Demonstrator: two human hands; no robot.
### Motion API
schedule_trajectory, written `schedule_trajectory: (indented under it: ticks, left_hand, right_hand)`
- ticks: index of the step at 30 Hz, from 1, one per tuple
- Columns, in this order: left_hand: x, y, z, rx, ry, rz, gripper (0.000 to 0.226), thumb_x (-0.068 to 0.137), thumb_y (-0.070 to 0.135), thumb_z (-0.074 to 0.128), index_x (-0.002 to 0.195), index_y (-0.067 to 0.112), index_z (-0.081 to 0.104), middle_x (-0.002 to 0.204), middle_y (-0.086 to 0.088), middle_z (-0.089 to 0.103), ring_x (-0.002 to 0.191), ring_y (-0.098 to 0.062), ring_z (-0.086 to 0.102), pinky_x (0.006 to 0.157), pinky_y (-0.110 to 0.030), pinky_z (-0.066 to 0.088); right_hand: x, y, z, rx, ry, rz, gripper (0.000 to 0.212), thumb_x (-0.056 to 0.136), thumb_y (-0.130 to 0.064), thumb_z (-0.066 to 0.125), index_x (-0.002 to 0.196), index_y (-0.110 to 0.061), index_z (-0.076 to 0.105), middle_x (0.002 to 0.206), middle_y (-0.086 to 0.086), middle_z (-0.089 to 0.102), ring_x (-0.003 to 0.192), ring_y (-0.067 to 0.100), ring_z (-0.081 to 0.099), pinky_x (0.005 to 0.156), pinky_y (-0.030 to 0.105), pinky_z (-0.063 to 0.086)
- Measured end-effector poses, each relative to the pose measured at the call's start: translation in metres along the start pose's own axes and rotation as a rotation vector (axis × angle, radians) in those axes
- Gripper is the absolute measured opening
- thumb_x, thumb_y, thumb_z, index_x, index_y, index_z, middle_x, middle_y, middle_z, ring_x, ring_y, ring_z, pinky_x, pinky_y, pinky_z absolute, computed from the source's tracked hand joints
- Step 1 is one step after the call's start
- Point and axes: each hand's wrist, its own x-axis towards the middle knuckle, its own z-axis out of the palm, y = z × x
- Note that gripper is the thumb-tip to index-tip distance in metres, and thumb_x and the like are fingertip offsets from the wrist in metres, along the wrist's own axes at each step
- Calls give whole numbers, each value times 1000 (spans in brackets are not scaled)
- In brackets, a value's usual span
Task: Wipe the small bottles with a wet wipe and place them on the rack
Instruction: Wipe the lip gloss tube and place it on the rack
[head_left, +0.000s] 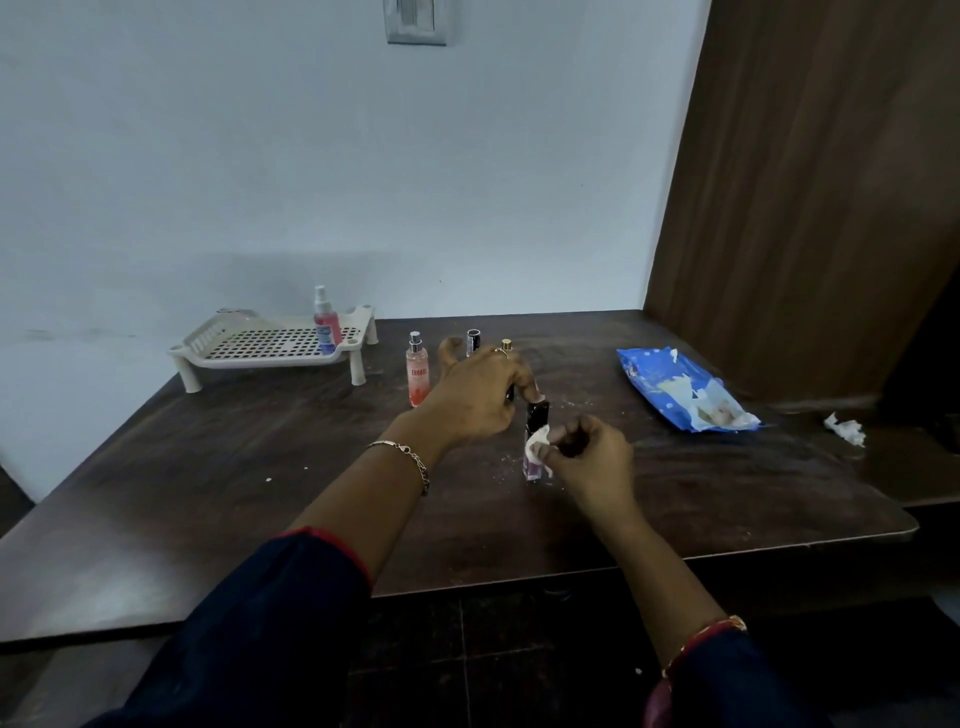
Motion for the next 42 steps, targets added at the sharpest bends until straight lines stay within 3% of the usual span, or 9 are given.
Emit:
schedule_trajectory:
  ticks: [4, 8, 14, 18, 24, 27, 31, 36, 42]
  left_hand:
    - [1, 2, -1, 31, 4, 3, 32, 77, 5, 55, 92, 32, 66, 98, 20, 58, 119, -8, 46, 106, -52, 6]
    - [2, 3, -3, 41, -20, -9, 33, 76, 4, 55, 93, 30, 66, 108, 16, 61, 119, -10, 46, 105, -49, 4]
    - [3, 5, -5, 47, -22, -18, 35, 76, 3, 55, 93, 31, 66, 102, 18, 61, 118, -9, 47, 107, -49, 4]
    - [2, 6, -6, 63, -22, -1, 34, 76, 3, 53, 90, 31, 66, 103, 17, 63, 116, -8, 47, 106, -49, 5]
    - [1, 9, -5, 23, -10, -21, 5, 79, 31, 58, 75, 30, 61, 86, 17, 61, 106, -8, 53, 107, -51, 8]
    - [2, 9, -4, 15, -1, -38, 14, 79, 39, 58, 69, 29, 60, 85, 14, 64, 102, -5, 53, 106, -49, 10]
    - [4, 9, -3, 31, 11, -44, 16, 79, 41, 59, 69, 29, 60, 83, 17, 61, 101, -6, 53, 106, -47, 9]
    - [4, 7, -2, 39, 14, -24, 19, 81, 43, 61, 69, 30, 56, 89, 14, 66, 102, -5, 55, 107, -48, 9]
    - [6, 7, -4, 67, 28, -14, 9, 81, 37, 66, 77, 30, 62, 86, 18, 62, 109, -7, 54, 105, -46, 10]
  right_hand:
    - [4, -10, -3, -26, 36, -11, 27, 60, -15, 85, 60, -21, 59, 59, -13, 63, 54, -7, 57, 58, 15, 42]
    - [13, -32, -3, 21, 128, -115, 25, 63, -13, 83, 64, -21, 60, 65, -10, 65, 61, 6, 62, 62, 26, 49]
    - [5, -5, -1, -150, -3, -58, 27, 59, -21, 85, 62, -19, 58, 57, -13, 59, 56, 3, 57, 52, 9, 37]
    - [-2, 10, 2, -283, -120, -2, 29, 58, -23, 87, 57, -22, 58, 57, -10, 59, 60, 8, 58, 51, 11, 36]
    - [17, -12, -6, -25, 11, -69, 35, 54, -17, 89, 57, -21, 55, 60, -9, 63, 55, 3, 56, 57, 19, 46]
    - [16, -10, -4, 41, 49, -114, 40, 55, -11, 88, 54, -24, 50, 53, -14, 60, 49, -7, 52, 54, 14, 43]
    - [9, 13, 0, -41, -66, 7, 33, 56, -12, 88, 56, -23, 57, 58, -9, 64, 54, 2, 57, 60, 24, 50]
    - [6, 17, 1, -223, -136, 27, 30, 52, -19, 89, 56, -22, 60, 57, -8, 63, 52, 0, 55, 50, 13, 42]
    - [13, -6, -3, 35, 21, -78, 33, 57, -11, 88, 61, -20, 56, 62, -11, 64, 56, 1, 58, 58, 16, 47]
